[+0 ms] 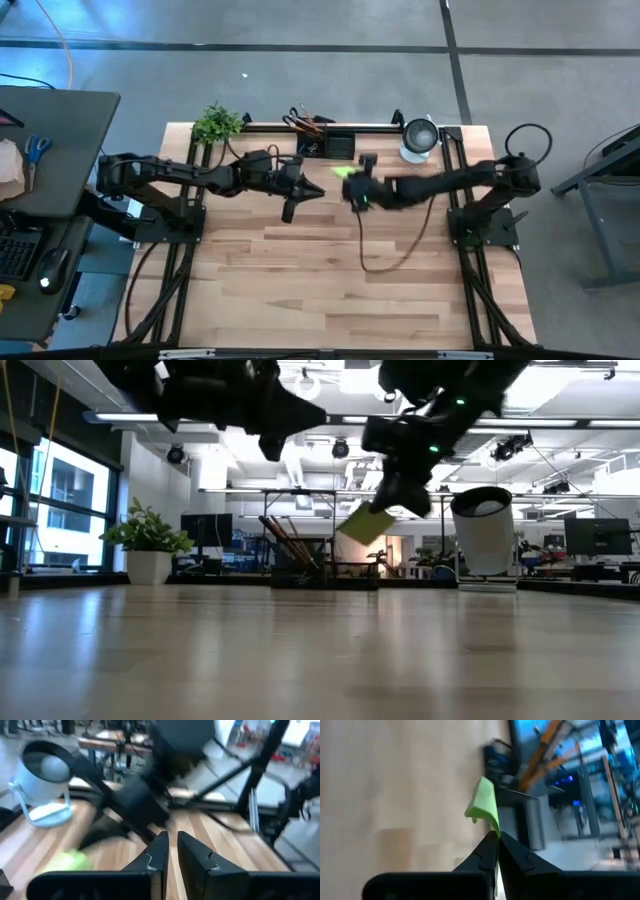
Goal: Pick and place office supplies into organizer
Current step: Put the green sticky notes into the black desk organizer
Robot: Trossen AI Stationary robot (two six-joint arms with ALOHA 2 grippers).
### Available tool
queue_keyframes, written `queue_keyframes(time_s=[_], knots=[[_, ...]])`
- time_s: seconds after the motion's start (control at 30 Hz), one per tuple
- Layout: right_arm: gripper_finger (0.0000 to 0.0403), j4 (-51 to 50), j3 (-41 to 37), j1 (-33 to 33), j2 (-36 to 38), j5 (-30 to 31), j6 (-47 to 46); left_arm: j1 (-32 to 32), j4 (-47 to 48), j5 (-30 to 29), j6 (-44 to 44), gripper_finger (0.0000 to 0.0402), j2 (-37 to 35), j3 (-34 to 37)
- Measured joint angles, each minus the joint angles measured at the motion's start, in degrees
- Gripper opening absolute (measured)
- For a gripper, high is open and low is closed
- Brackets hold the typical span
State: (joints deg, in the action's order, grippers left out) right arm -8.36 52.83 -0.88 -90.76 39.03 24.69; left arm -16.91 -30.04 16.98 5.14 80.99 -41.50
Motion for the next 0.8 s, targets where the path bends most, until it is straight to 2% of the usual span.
queue_keyframes(time_s=[0.13,0.33,0.57,0.67,0.8], knots=[[0.0002,-0.75,5.21,-6.91,-0.3,-2.7,0.99,0.12,-1.25,0.63,-1.77,0.0024,0.04,2.74],[0.0001,-4.15,11.68,-13.9,-4.88,-6.84,0.85,-0.02,-17.28,0.4,-1.87,0.0012,0.06,12.07],[0.0001,-10.26,20.45,-15.84,-15.6,-2.32,0.8,0.05,-29.47,-0.01,-1.91,0.0001,0.06,19.78],[0.0001,-14.76,25.35,-16.58,-19.64,-0.54,-0.62,0.03,-29.81,0.08,-1.89,0.0003,0.09,20.87],[0.0001,-20.96,31.2,-18.04,-23.33,-1.6,-3.42,0.03,-29.84,0.7,-1.9,0.0005,0.11,21.49]])
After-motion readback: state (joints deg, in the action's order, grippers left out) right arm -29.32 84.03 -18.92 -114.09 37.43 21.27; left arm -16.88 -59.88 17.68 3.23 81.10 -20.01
